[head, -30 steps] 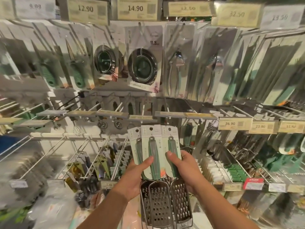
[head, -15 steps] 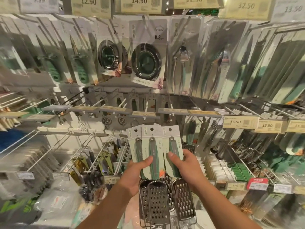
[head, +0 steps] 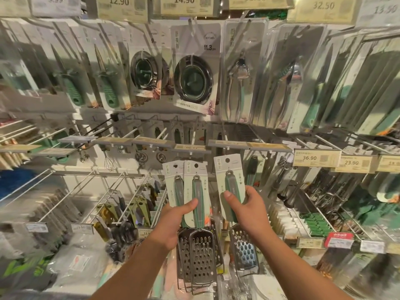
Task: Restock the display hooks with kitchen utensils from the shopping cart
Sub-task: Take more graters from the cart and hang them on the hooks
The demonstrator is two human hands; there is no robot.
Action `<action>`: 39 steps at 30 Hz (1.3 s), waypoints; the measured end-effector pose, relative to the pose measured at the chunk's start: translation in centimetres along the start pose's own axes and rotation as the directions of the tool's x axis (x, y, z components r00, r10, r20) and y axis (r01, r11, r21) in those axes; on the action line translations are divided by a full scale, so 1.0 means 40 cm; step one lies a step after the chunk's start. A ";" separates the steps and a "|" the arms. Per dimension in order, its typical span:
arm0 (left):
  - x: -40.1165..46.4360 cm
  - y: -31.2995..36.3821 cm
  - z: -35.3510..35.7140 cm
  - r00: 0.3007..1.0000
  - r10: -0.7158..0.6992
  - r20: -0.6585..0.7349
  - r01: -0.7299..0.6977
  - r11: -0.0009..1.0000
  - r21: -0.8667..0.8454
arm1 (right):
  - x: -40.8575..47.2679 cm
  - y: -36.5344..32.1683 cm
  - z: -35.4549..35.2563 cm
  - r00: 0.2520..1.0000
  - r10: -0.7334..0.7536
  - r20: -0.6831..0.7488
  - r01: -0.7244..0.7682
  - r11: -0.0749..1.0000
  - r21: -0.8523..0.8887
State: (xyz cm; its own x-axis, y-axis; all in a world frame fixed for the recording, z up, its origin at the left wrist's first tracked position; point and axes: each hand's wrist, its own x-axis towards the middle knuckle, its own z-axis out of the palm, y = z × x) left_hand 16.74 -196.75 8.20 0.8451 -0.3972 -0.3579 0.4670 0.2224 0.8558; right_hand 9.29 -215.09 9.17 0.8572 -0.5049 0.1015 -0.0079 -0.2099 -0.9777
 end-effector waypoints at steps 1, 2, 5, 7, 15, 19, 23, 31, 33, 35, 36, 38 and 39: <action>0.000 -0.001 -0.001 1.000 0.000 -0.014 0.000 1.000 -0.010 | 0.007 0.000 0.001 1.000 -0.007 -0.010 0.007 1.000 -0.013; 0.001 0.000 -0.001 1.000 0.001 -0.019 -0.002 0.999 -0.033 | 0.013 -0.004 0.005 1.000 -0.004 -0.014 0.003 1.000 -0.027; -0.002 0.000 0.005 1.000 0.017 -0.024 -0.018 0.999 -0.049 | 0.038 -0.018 0.017 0.999 0.054 -0.004 -0.054 0.995 -0.087; 0.000 -0.005 0.007 0.999 0.037 -0.037 -0.039 0.998 -0.044 | 0.056 -0.026 0.027 0.996 0.087 -0.012 -0.088 0.989 -0.122; 0.007 -0.015 -0.011 0.998 0.051 -0.041 -0.054 0.995 -0.079 | 0.118 -0.029 0.051 0.991 0.130 0.028 -0.125 0.981 -0.148; -0.004 -0.004 -0.003 0.997 0.066 -0.031 -0.069 0.992 -0.103 | 0.087 -0.027 0.056 0.983 0.133 0.123 -0.123 0.989 -0.088; -0.024 0.008 0.021 1.000 0.020 -0.003 -0.020 0.992 -0.124 | 0.048 -0.029 0.067 0.935 0.130 0.330 -0.131 0.991 -0.020; -0.034 -0.004 0.030 0.996 -0.079 -0.036 0.075 0.993 -0.096 | 0.021 0.007 0.082 0.895 0.145 0.422 -0.207 0.973 0.105; -0.042 0.000 0.029 0.993 -0.119 -0.008 0.118 0.990 -0.084 | 0.013 0.011 0.084 0.887 0.140 0.440 -0.210 0.971 0.114; -0.050 0.001 0.027 0.992 -0.125 -0.009 0.125 0.990 -0.059 | 0.008 0.009 0.086 0.889 0.150 0.432 -0.218 0.970 0.112; -0.047 -0.001 0.023 0.992 -0.129 -0.010 0.129 0.990 -0.064 | 0.007 0.010 0.086 0.893 0.158 0.422 -0.220 0.970 0.102; -0.051 0.004 0.022 0.990 -0.142 -0.017 0.140 0.986 -0.088 | 0.007 0.011 0.084 0.899 0.163 0.406 -0.215 0.973 0.087; -0.052 0.007 0.022 0.989 -0.146 -0.002 0.145 0.984 -0.104 | 0.007 0.013 0.083 0.901 0.167 0.400 -0.219 0.972 0.087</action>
State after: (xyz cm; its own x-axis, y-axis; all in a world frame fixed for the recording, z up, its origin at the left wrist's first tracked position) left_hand 14.86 -196.64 9.50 0.7682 -0.4240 -0.4797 0.6093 0.2540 0.7512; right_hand 11.25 -212.56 8.06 0.9772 -0.1546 -0.1453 -0.1502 -0.0208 -0.9884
